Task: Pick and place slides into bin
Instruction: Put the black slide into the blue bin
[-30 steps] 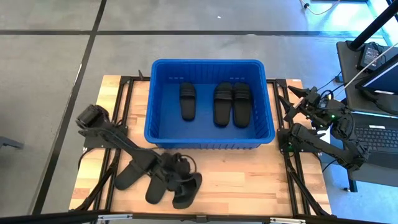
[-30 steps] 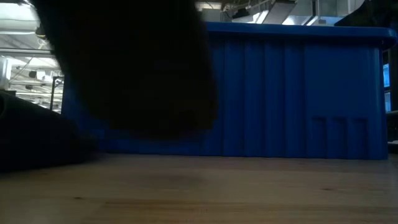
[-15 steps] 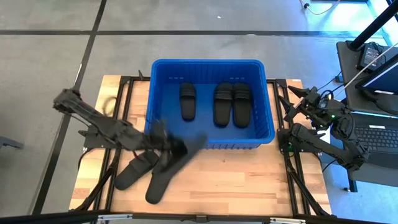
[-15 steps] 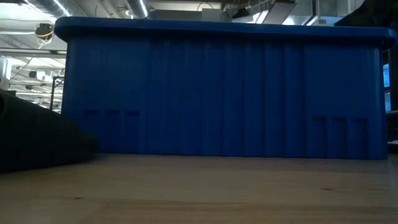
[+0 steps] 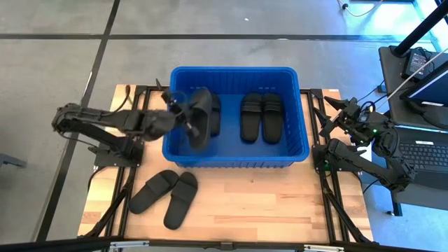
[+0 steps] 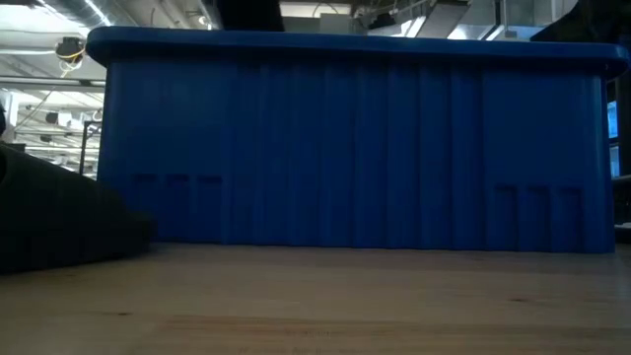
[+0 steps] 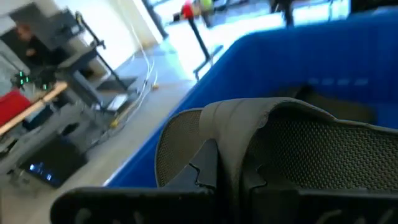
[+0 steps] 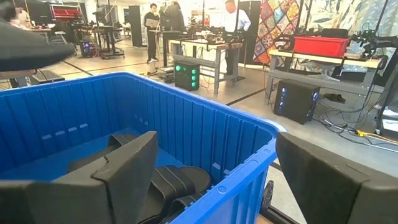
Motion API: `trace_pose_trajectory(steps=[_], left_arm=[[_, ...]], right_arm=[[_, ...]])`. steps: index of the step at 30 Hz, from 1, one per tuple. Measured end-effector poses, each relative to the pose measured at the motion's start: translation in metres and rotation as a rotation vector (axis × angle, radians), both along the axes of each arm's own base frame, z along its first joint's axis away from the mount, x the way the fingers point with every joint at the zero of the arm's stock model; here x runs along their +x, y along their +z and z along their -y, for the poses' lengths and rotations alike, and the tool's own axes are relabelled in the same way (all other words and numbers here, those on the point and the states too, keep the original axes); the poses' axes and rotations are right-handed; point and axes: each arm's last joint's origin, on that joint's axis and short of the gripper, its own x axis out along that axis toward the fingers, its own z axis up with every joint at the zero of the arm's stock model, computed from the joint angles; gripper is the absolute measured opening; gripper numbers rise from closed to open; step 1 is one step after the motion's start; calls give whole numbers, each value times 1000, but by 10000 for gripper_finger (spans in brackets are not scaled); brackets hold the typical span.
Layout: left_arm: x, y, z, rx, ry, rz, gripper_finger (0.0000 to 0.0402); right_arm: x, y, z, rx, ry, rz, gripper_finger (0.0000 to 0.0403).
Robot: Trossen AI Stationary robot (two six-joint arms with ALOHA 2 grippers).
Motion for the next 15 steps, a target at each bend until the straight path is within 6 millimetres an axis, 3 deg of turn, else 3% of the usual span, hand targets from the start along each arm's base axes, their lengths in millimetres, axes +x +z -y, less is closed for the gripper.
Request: trace_pose_trajectory(steps=[6, 15], left_arm=[[6, -16, -40, -23, 45, -163, 3], [22, -43, -76, 10, 30, -404, 3]], right_arm=[[0, 0, 0, 0, 0, 0, 327], [0, 0, 0, 1, -2, 0, 327]])
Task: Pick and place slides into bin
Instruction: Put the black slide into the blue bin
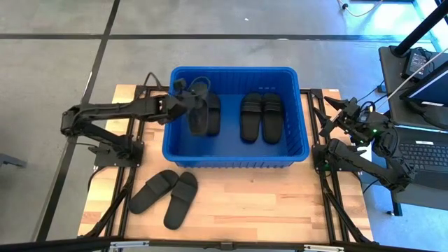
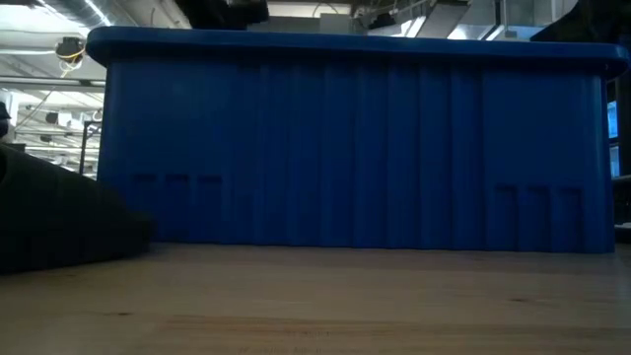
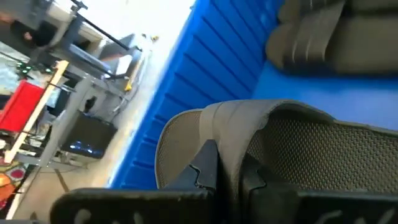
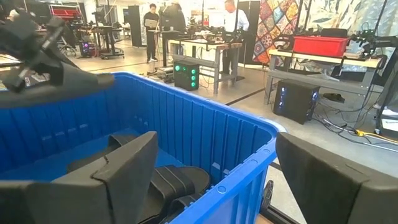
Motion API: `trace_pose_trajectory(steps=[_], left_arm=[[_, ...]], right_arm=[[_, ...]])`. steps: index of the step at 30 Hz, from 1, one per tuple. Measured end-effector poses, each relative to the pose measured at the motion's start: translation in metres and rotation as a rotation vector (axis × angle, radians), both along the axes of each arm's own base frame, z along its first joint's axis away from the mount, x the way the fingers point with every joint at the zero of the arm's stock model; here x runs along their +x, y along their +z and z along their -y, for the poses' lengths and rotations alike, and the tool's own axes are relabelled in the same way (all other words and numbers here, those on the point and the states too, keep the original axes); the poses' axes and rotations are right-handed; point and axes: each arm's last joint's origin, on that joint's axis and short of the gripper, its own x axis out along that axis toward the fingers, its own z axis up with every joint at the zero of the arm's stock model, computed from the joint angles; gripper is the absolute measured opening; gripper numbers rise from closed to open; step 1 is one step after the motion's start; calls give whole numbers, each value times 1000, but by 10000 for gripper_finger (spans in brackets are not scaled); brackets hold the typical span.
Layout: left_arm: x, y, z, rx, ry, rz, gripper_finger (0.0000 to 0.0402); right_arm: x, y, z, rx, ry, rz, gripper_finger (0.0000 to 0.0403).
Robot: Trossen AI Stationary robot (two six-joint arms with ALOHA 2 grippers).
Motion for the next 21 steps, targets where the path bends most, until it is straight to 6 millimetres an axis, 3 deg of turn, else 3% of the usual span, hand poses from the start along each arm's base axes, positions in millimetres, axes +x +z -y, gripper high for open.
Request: trace_pose_trajectory(steps=[6, 21], left_arm=[[6, -20, -23, -77, -3, -91, 3], [6, -49, -67, -138, 15, -225, 3]], right_arm=[[-1, 0, 1, 4, -51, 4, 327], [-2, 0, 1, 3, -75, 3, 327]])
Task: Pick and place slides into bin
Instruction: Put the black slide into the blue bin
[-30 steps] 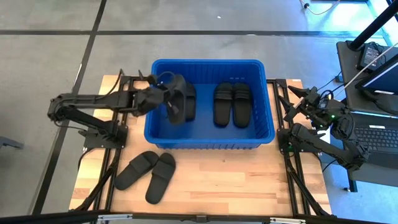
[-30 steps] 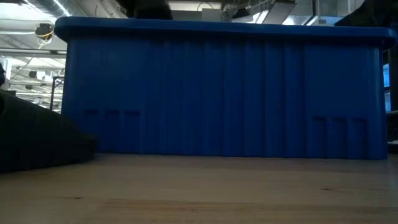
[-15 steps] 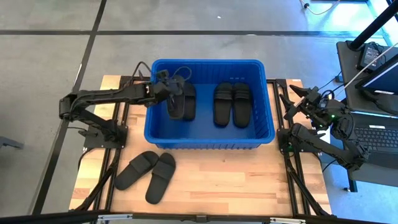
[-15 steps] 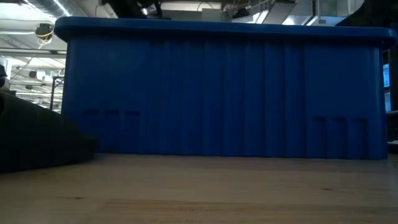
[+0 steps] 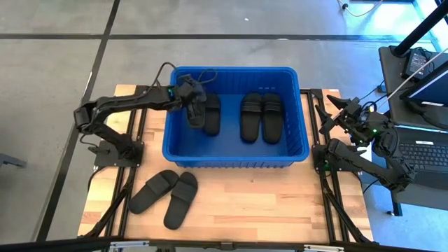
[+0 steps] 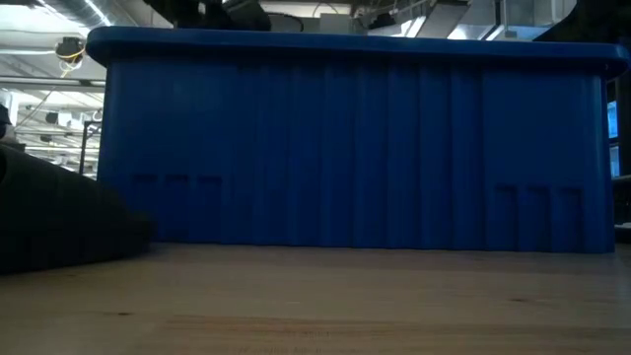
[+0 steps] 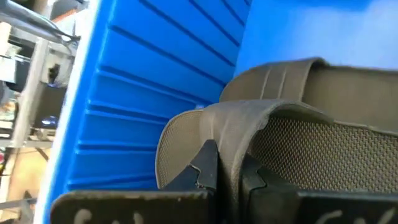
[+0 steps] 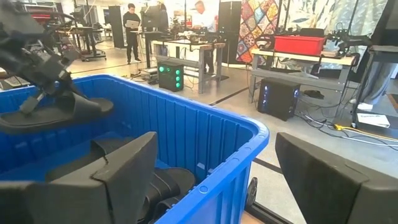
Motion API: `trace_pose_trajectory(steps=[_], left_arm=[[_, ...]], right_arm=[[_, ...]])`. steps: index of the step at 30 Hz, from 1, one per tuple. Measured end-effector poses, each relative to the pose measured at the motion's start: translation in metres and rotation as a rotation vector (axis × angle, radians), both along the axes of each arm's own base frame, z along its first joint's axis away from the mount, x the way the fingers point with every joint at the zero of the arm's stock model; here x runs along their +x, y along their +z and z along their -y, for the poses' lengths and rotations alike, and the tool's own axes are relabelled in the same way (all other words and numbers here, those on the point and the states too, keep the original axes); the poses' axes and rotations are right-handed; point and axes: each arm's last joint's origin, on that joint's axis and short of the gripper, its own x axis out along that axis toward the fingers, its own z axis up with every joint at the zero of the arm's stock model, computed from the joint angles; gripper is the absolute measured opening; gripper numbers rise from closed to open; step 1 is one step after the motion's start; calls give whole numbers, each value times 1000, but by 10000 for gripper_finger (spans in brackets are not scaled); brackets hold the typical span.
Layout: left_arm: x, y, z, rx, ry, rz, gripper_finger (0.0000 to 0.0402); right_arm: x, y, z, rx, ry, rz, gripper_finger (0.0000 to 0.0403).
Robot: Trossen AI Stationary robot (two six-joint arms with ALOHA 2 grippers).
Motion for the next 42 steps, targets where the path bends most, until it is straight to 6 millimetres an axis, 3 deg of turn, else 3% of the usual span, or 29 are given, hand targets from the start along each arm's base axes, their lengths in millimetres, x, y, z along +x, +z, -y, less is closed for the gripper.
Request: trace_pose_trajectory(steps=[13, 28, 42], left_arm=[[-16, -52, -7, -4, 14, -10, 3], [-29, -70, -19, 16, -8, -5, 3], [-23, -93, -25, -26, -1, -63, 3]], right_arm=[[0, 0, 0, 0, 0, 0, 327], [0, 0, 0, 0, -1, 0, 327], [0, 0, 0, 0, -1, 0, 327]])
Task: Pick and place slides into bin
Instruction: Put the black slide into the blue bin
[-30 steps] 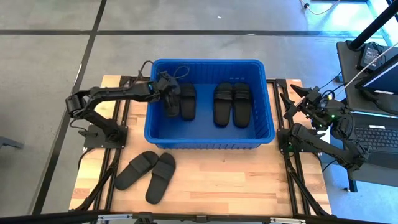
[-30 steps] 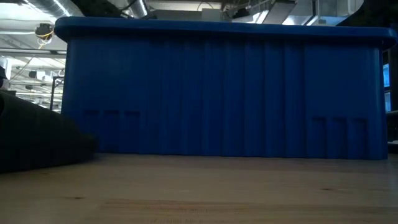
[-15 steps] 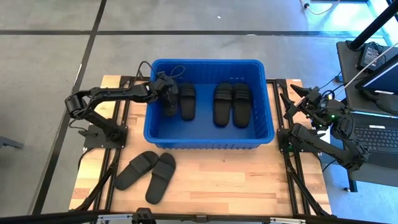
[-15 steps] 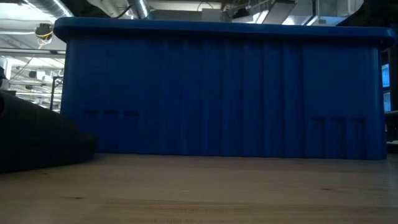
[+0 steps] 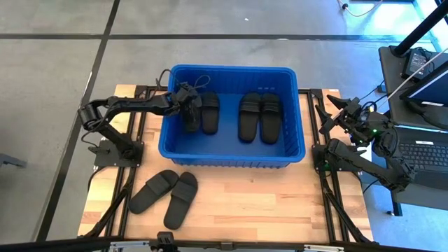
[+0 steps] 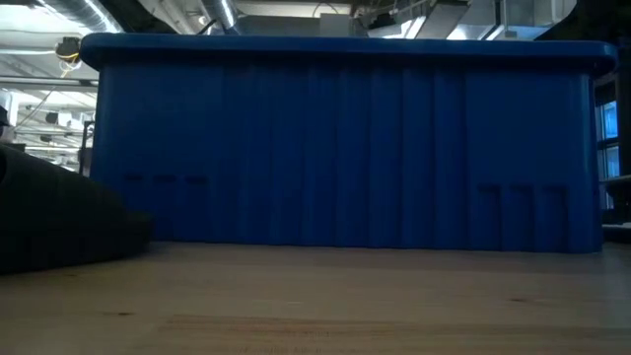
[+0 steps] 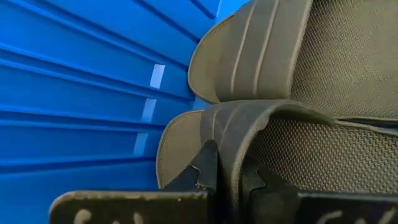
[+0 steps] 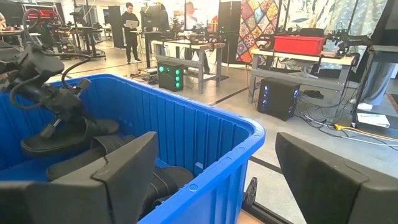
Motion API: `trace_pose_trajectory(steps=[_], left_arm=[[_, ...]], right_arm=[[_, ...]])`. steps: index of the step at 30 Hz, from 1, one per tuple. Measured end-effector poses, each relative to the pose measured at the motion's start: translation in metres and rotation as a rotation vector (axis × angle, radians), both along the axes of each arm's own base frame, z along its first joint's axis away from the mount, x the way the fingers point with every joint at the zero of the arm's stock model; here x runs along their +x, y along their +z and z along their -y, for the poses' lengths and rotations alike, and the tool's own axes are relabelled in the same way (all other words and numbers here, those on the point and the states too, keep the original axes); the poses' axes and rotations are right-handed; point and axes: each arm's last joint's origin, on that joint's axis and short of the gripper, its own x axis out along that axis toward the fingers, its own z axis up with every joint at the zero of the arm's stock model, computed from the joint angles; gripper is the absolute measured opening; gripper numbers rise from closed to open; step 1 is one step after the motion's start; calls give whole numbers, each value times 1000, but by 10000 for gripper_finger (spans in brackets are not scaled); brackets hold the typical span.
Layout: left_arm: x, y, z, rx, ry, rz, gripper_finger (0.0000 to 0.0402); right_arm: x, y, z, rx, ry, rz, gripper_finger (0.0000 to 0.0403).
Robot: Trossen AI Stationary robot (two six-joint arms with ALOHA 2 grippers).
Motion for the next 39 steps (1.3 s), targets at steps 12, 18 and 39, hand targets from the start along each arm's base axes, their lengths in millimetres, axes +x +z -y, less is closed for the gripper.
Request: trace_pose_trajectory(steps=[12, 18, 39], left_arm=[[-2, -2, 0, 22, -32, -80, 28], [-2, -1, -1, 26, -10, -55, 19], [2, 5, -2, 66, 6, -44, 119]], right_arm=[[0, 0, 0, 0, 0, 0, 327], [0, 0, 0, 0, 0, 0, 327], [0, 0, 0, 0, 0, -1, 327]])
